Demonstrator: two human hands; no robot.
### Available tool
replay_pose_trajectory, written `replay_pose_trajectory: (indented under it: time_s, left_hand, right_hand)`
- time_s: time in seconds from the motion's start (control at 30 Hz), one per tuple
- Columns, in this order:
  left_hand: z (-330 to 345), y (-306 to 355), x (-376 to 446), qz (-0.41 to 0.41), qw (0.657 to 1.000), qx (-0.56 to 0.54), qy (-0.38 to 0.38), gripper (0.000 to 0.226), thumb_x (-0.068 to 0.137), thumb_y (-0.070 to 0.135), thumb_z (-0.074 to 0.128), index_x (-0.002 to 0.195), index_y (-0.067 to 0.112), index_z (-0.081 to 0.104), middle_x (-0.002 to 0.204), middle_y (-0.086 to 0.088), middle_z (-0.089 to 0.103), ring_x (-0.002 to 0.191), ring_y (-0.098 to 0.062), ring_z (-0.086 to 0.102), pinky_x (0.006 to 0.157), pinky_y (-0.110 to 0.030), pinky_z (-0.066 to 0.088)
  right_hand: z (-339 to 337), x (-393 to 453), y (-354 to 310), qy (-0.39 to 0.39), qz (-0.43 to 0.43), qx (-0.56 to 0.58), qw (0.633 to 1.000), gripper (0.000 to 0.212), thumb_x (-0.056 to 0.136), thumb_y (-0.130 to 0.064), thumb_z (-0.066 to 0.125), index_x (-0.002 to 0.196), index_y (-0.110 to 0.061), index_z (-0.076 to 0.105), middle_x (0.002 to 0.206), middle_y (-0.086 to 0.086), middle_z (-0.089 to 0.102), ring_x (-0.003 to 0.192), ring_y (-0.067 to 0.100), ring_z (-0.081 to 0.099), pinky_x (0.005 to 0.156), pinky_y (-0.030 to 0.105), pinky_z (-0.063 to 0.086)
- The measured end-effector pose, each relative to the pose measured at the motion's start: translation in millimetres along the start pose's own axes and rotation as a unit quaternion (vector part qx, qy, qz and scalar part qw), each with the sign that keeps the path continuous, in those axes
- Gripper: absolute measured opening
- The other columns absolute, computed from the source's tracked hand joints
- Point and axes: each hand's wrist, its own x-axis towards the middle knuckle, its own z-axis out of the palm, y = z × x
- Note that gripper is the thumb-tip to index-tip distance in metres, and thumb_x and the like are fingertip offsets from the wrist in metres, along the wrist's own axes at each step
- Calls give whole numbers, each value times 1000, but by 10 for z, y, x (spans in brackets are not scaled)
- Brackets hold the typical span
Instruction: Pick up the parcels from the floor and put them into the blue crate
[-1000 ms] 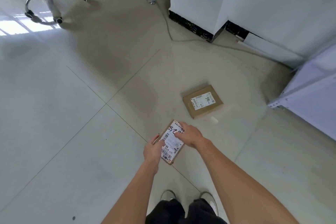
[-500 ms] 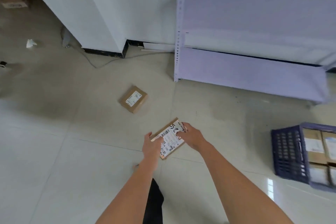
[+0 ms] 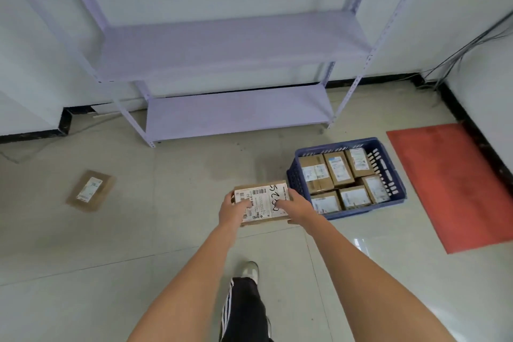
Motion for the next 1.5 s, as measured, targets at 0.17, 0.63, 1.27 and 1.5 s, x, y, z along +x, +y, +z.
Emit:
replay_pose_trajectory:
  time_s: [0.17, 0.63, 1.27, 1.5]
  left_hand:
    - [977, 26, 93, -5, 999, 24, -42, 53, 85, 4, 55, 134, 23, 44, 129, -9, 55, 97, -20, 54, 68, -28, 45]
    - [2941, -37, 528, -84, 993, 80, -35, 46, 89, 3, 52, 131, 7, 34, 125, -16, 57, 102, -29, 61, 72, -33, 52]
    - [3907, -1813, 2916, -118, 967, 227, -3, 43, 89, 7, 51, 131, 11, 44, 132, -11, 41, 114, -24, 55, 80, -18, 45]
    - [3984, -1918, 3079, -100, 954, 282, 27, 48, 88, 9, 51, 134, 11, 39, 133, -11, 45, 115, -26, 55, 79, -26, 53]
  right_hand:
    - [-882, 226, 304, 36, 35, 25, 998, 47, 91, -14, 52, 136, -19, 42, 134, 9, 53, 122, 28, 48, 104, 42, 44]
    - [-2596, 1100, 926, 13, 88, 5, 996, 53, 92, -13, 48, 143, -20, 33, 131, 8, 54, 111, 22, 49, 96, 36, 42]
    - [-2293, 4054, 2806, -55, 150, -120, 980, 62, 80, -23, 57, 139, -25, 36, 130, 12, 50, 110, 30, 53, 90, 38, 49]
    - [-2181, 4305, 2933, -49, 159, -153, 974, 65, 80, -25, 57, 139, -18, 31, 133, 13, 43, 114, 33, 51, 94, 43, 47]
